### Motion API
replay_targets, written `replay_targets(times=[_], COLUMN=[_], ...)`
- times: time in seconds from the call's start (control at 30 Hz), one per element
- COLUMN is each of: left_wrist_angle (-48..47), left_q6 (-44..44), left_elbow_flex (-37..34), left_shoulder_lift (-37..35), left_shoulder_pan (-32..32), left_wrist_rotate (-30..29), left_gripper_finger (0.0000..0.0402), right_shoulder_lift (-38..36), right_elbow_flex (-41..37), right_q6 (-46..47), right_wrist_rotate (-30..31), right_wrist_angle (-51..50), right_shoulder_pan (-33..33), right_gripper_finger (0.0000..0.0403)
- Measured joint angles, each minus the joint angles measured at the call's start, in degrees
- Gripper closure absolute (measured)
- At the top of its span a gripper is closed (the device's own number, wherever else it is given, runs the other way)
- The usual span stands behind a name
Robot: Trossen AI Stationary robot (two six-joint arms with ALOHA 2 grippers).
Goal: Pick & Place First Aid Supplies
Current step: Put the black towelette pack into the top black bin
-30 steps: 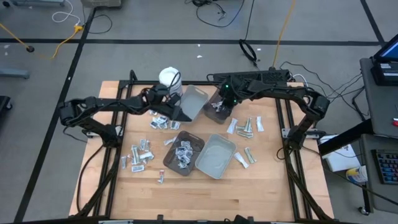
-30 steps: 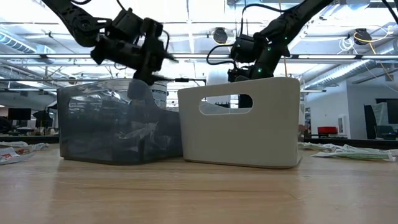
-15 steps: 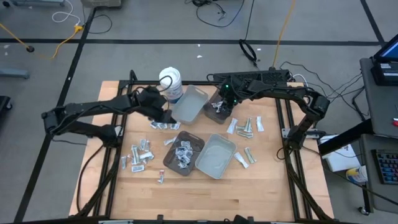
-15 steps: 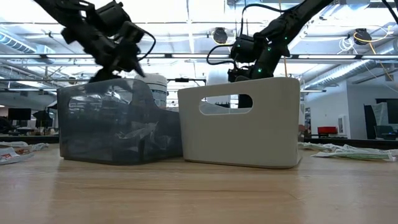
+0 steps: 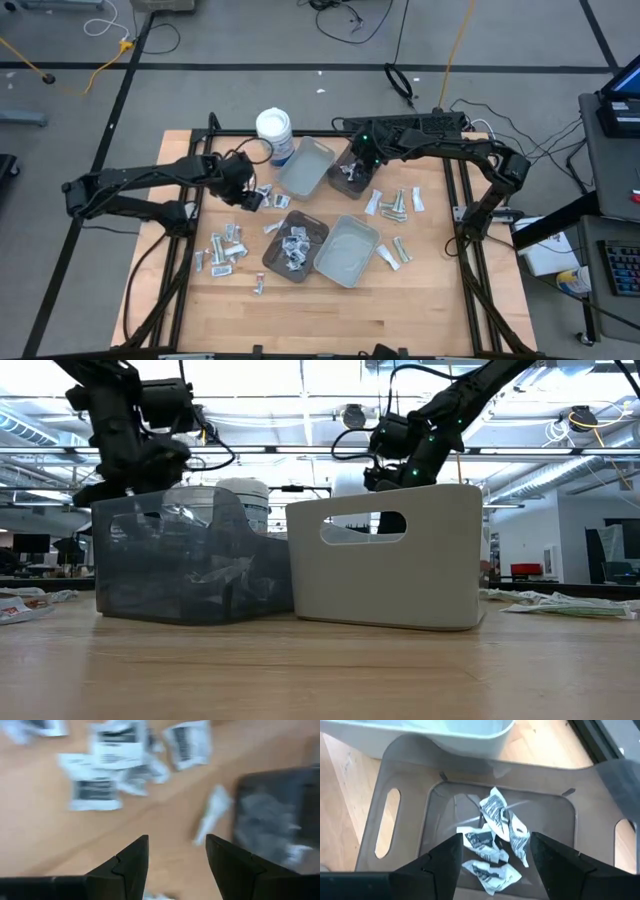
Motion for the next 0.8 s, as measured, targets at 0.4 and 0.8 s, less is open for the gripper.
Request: replay_targets(times=[0.4,0.8], left_wrist_angle=[-1.3,6.0], left_q6=[5.4,4.8], left_elbow_flex=[0.0,-7.2], left_shoulder_lift=[1.1,8.3], left_shoulder_pan=[0.6,1.3], left_wrist_rotate=[-13.8,-18.7], left_gripper_finger=[0.0199,0.0199], right_shoulder_lift=[0.0,0.0], right_elbow_flex=[0.0,0.0], right_q6=[0.2,0.4], right_wrist_rotate=[0.0,0.0], right_wrist_angle=[0.3,0.3], right_shoulder_pan=[0.0,0.0], right_gripper_finger=[0.0177,0.0181])
